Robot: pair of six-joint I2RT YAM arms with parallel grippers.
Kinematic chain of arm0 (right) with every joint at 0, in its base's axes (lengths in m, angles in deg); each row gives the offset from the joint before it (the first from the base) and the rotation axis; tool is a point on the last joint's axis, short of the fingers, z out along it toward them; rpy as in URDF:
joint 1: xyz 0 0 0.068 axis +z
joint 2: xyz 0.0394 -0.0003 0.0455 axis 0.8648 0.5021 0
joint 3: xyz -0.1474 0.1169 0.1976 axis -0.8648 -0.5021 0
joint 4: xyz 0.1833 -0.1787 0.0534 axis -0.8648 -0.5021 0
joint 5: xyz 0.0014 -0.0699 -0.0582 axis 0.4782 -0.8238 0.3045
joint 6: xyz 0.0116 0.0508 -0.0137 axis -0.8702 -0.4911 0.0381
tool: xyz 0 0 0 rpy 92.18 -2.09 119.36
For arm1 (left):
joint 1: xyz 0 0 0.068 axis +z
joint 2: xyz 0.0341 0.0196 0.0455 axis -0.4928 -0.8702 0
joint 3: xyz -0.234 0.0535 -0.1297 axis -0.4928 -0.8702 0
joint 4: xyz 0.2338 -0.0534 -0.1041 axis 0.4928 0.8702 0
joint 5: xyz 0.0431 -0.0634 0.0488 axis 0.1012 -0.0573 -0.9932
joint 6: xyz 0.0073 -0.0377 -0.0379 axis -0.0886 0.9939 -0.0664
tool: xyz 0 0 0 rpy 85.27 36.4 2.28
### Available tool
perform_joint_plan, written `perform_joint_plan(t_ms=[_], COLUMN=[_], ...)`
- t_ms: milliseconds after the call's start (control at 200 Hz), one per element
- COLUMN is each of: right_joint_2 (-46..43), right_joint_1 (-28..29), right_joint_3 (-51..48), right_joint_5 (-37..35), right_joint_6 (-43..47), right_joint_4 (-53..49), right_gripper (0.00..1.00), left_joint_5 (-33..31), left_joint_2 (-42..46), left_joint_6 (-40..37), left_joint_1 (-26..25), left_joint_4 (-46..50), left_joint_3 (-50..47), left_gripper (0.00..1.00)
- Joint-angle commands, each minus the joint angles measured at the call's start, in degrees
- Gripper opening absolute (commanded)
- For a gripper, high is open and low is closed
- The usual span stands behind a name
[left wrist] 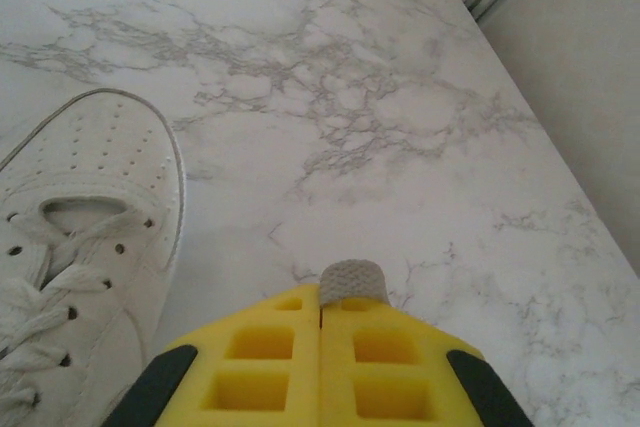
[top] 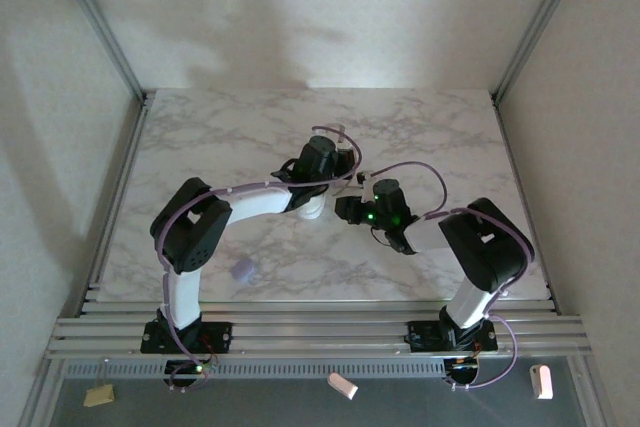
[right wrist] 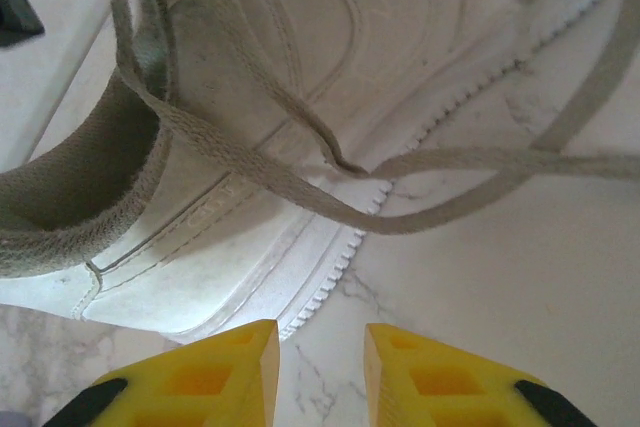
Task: Tie the shoes
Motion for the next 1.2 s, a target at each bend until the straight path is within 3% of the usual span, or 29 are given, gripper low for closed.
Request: perform_joint_plan(t_ms=[0,145,481,766,856,881,1016,1196], right_joint_2=[3.83,7.42,8.77,11.28,11.58,11.56,10.64,5.14], right_joint_1=[0.35,0.57,1.23,1.29,1.27,1.26,1.22,1.24], right_joint_3=[-0.98,-0.86,2.38,6.09,7.01,7.17,7.87,5.84], right_joint_5=[0.53,1.41,1.71,3.3,3.39,3.55,3.96,3.88], right_joint_6=[5.75,6.39,9.81,10.48,10.99,11.15,11.8,12.8], right_joint_4=[10.2,17.46,15.22,13.65,12.51,12.31,10.42,6.19], right_gripper=[0.3,0.31,0.35,0.3,0.25,0.18,0.03,0.0], left_joint_5=[1.63,2.28,3.22,4.13,4.38,4.48,4.66,4.86], left_joint_2=[-0.66,-1.28,-1.88,-2.39,-2.51,-2.53,-2.15,-0.86], left_joint_6=[1.56,2.02,2.28,2.6,2.74,2.81,2.73,2.32], left_joint_1=[0.76,1.13,1.66,1.75,1.71,1.73,1.72,1.83], left_joint_4=[2.86,3.69,3.75,3.7,3.53,3.53,3.28,2.4], left_joint_3=[2.54,3.91,4.64,4.9,4.81,4.81,4.25,2.73], left_gripper=[0.0,0.0,0.0,0.0,0.0,0.0,0.0,0.0])
